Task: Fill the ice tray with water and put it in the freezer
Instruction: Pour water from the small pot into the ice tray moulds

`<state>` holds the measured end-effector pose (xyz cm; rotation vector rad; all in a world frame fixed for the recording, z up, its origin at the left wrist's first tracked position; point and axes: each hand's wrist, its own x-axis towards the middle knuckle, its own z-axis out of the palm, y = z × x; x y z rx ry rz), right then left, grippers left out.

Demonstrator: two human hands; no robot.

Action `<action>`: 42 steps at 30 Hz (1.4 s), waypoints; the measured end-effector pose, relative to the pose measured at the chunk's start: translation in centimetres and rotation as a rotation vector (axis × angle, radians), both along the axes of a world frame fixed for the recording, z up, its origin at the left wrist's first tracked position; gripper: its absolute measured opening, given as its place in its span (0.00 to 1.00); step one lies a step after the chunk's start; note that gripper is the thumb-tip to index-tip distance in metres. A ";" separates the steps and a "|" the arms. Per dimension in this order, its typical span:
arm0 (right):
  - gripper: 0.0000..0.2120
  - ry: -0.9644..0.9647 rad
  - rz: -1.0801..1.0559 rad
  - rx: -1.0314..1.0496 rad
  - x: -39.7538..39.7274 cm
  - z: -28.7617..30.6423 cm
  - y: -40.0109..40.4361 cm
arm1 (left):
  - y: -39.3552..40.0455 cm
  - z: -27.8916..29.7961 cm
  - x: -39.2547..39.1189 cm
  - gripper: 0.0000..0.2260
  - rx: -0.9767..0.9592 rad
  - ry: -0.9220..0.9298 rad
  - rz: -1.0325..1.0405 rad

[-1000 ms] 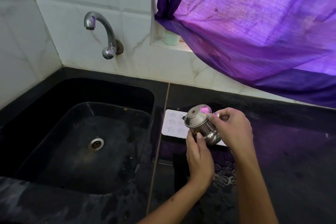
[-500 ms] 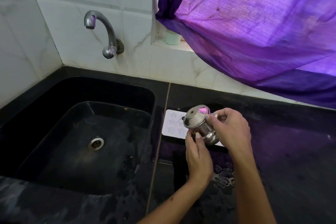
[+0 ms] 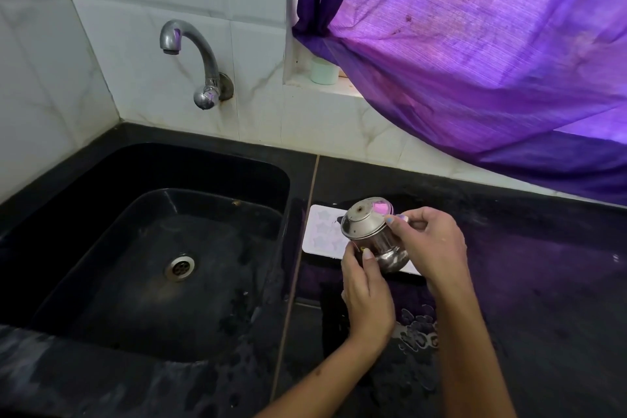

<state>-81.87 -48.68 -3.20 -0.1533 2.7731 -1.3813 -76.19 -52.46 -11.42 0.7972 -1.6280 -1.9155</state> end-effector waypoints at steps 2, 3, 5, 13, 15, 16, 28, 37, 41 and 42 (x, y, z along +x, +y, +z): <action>0.07 -0.048 0.004 -0.092 -0.3 -0.4 0.4 | -0.5 0.1 -0.2 0.17 -0.012 0.008 0.007; 0.06 -0.080 0.008 -0.147 -0.6 -0.6 0.6 | -1.0 0.3 -0.4 0.16 -0.010 0.019 0.019; 0.06 -0.145 0.011 -0.248 -1.2 -0.9 1.0 | -2.5 0.7 -1.1 0.16 -0.006 0.047 0.029; 0.06 -0.344 0.037 -0.518 -5.0 -3.2 0.9 | -6.5 1.9 -5.0 0.18 -0.038 -0.038 -0.057; 0.07 -0.369 0.041 -0.567 -6.2 -4.0 0.7 | -7.2 2.2 -6.2 0.19 -0.062 -0.081 -0.073; 0.07 -0.377 0.035 -0.591 -7.0 -4.3 0.5 | -7.5 2.3 -6.9 0.19 -0.067 -0.096 -0.086; 0.08 -0.355 -0.032 -0.623 -17.2 -6.6 -2.4 | -10.4 2.5 -16.6 0.21 0.023 -0.148 -0.176; 0.08 -0.381 -0.054 -0.544 -21.8 -7.6 -4.5 | -11.7 1.3 -21.5 0.23 0.052 -0.254 -0.172; 0.04 -0.406 -0.058 -0.541 -22.4 -8.0 -4.8 | -12.1 1.0 -22.2 0.23 0.066 -0.277 -0.157; 0.04 -0.412 -0.061 -0.540 -22.5 -8.2 -4.8 | -12.1 1.0 -22.3 0.24 0.068 -0.279 -0.157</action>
